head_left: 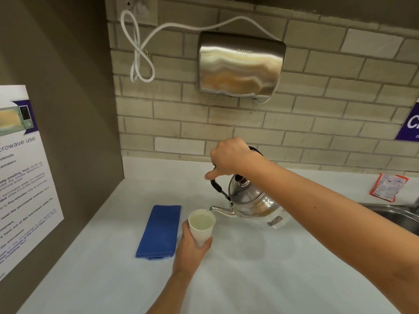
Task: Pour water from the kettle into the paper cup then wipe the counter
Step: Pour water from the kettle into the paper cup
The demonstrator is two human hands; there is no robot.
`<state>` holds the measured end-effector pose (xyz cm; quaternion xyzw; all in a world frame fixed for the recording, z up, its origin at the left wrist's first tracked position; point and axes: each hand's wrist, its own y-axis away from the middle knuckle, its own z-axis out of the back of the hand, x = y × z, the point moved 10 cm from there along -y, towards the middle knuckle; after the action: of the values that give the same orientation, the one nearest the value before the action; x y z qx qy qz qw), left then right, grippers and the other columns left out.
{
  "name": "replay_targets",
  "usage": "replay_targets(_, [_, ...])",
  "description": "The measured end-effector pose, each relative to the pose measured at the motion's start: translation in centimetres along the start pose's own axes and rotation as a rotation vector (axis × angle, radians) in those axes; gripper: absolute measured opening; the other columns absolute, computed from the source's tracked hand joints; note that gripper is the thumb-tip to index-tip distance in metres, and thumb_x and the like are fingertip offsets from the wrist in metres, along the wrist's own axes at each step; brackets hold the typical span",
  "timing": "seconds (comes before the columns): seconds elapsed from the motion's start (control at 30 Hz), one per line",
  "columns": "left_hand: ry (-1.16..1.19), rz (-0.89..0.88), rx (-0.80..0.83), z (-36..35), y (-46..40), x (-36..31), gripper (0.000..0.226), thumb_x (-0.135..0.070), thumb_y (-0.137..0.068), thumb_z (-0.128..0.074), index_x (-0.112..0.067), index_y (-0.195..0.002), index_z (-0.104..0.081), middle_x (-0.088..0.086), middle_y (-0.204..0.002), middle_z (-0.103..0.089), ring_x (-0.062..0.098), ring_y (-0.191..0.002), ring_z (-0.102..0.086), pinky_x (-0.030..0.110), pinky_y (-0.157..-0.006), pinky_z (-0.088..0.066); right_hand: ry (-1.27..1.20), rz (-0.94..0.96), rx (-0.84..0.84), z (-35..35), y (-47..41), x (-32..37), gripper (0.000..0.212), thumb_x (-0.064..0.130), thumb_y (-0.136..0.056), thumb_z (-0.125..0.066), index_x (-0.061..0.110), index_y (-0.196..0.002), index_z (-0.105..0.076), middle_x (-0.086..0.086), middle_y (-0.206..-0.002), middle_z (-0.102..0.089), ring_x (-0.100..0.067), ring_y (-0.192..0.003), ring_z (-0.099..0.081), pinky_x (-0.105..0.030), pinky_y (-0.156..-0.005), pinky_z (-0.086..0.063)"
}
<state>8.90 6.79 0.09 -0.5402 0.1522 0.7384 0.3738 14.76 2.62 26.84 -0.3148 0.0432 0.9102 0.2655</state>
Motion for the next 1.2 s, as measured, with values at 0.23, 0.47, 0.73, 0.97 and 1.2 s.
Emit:
replay_targets(0.23, [-0.003, 0.003, 0.002, 0.0, 0.0, 0.0, 0.081, -0.034, -0.067, -0.078, -0.023, -0.128, -0.025, 0.004, -0.119, -0.052, 0.015, -0.101, -0.049, 0.03, -0.08, -0.048, 0.012, 0.004, 0.009, -0.2, -0.1, 0.1, 0.061, 0.066, -0.084, -0.047, 0.013, -0.054, -0.039, 0.0, -0.057, -0.039, -0.016, -0.048, -0.036, -0.022, -0.045, -0.025])
replay_targets(0.47, [0.007, -0.015, 0.003, 0.0, 0.1, -0.2, 0.08, -0.033, -0.067, -0.078, -0.023, -0.128, -0.026, 0.005, -0.122, -0.051, 0.014, -0.103, -0.048, 0.029, -0.082, -0.048, 0.001, 0.004, 0.008, -0.7, -0.3, 0.2, 0.061, 0.066, -0.083, -0.047, 0.014, -0.052, -0.041, 0.001, -0.055, -0.039, -0.016, -0.047, -0.037, -0.022, -0.044, -0.024])
replay_targets(0.73, [0.009, -0.021, 0.005, 0.1, 0.2, -0.3, 0.076, -0.033, -0.068, -0.077, -0.023, -0.125, -0.027, 0.002, -0.119, -0.052, 0.016, -0.102, -0.051, 0.027, -0.078, -0.047, -0.229, -0.036, 0.001, -3.6, 0.6, -2.8, 0.062, 0.072, -0.078, -0.047, 0.016, -0.053, -0.042, 0.003, -0.051, -0.039, -0.019, -0.056, -0.044, -0.023, -0.046, -0.026])
replay_targets(0.97, [0.011, -0.002, -0.002, 0.2, 0.1, -0.1, 0.075, -0.038, -0.066, -0.076, -0.029, -0.122, -0.027, -0.008, -0.108, -0.046, 0.013, -0.097, -0.048, 0.027, -0.077, -0.043, -0.548, -0.237, -0.041, -6.6, 1.4, -8.2, 0.063, 0.078, -0.073, -0.046, 0.021, -0.047, -0.043, 0.004, -0.051, -0.044, -0.015, -0.056, -0.047, -0.026, -0.048, -0.028])
replay_targets(1.2, [0.026, 0.009, 0.011, 0.1, 0.2, 0.0, 0.075, -0.037, -0.066, -0.076, -0.027, -0.124, -0.028, -0.007, -0.111, -0.047, 0.012, -0.102, -0.049, 0.025, -0.08, -0.042, -0.746, -0.405, -0.192, -7.5, -0.5, -9.7, 0.059, 0.077, -0.074, -0.047, 0.026, -0.045, -0.044, 0.003, -0.046, -0.044, -0.018, -0.056, -0.048, -0.027, -0.047, -0.026])
